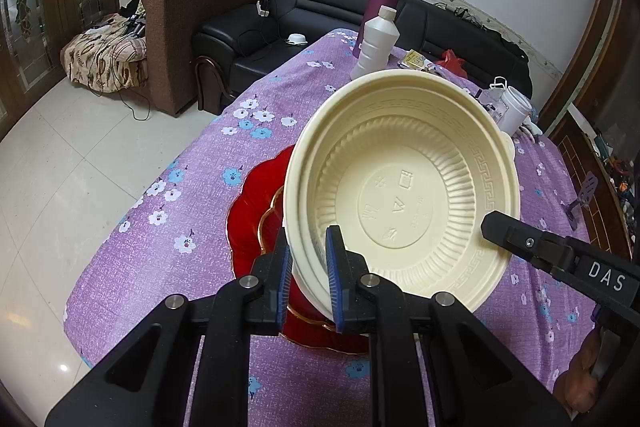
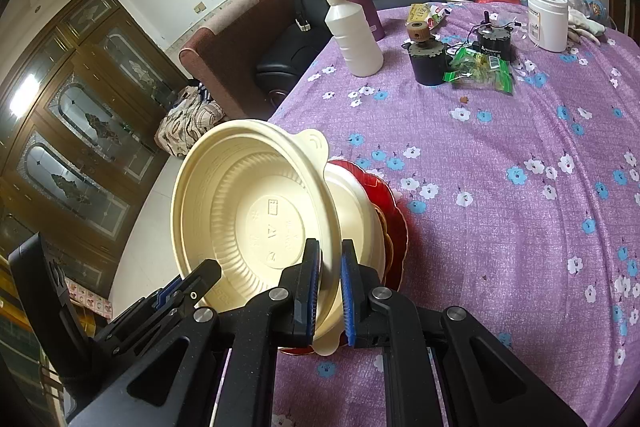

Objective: Organize plates and bowls
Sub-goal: 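Lower the cream bowl onto the white foam bowl on the stack, then open both grippers and release the cream bowl on the stack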

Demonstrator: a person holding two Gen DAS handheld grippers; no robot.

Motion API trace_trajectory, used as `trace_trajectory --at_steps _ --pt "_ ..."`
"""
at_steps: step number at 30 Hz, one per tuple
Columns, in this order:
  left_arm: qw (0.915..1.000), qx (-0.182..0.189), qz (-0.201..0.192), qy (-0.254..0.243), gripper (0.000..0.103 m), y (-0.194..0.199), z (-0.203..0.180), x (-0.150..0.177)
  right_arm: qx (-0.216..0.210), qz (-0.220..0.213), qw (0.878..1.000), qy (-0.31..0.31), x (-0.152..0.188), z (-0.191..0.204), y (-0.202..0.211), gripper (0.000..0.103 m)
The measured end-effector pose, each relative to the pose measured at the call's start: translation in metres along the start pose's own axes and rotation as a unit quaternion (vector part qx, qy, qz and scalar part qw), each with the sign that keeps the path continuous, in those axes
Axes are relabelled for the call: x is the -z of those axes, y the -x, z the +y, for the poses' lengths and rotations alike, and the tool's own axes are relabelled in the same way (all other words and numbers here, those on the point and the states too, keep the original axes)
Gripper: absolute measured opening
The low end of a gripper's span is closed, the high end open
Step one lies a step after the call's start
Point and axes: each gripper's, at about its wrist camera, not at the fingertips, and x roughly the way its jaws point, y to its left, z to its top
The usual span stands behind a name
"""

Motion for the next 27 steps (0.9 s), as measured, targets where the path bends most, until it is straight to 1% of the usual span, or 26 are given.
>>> trace_trajectory --at_steps 15,16,18,20,22,23,24,25,27 --pt "1.0 0.0 0.008 0.005 0.015 -0.006 0.001 0.001 0.005 0.003 1.0 0.0 -0.003 -0.002 -0.005 0.01" --pt "0.9999 0.002 0.01 0.008 0.018 -0.008 0.001 0.0 0.007 0.003 1.0 0.001 -0.003 -0.001 -0.006 0.01" --pt "0.9997 0.013 0.014 0.015 0.022 -0.008 0.001 -0.001 0.006 0.003 1.0 0.001 -0.004 0.0 -0.006 0.015" --pt "0.9998 0.01 0.003 0.018 0.033 -0.004 0.001 -0.001 0.001 -0.003 1.0 -0.003 -0.005 0.0 -0.005 0.018" --pt "0.999 0.019 -0.021 0.034 0.058 0.004 0.004 -0.001 0.003 -0.008 1.0 -0.007 -0.006 -0.001 -0.003 0.028" --pt "0.998 0.026 -0.034 0.045 0.062 0.009 0.006 -0.001 -0.001 -0.016 1.0 -0.011 -0.006 -0.002 0.0 0.036" --pt "0.9965 0.029 -0.052 0.059 0.071 0.015 0.009 -0.001 -0.003 -0.021 1.0 -0.012 -0.006 -0.002 0.002 0.042" --pt "0.9957 0.026 -0.062 0.064 0.077 0.02 0.01 -0.001 -0.003 -0.028 1.0 -0.012 -0.006 -0.003 0.005 0.043" --pt "0.9943 0.012 -0.085 0.062 0.079 0.029 0.008 -0.001 -0.007 -0.037 0.999 -0.012 -0.006 -0.003 0.011 0.048"
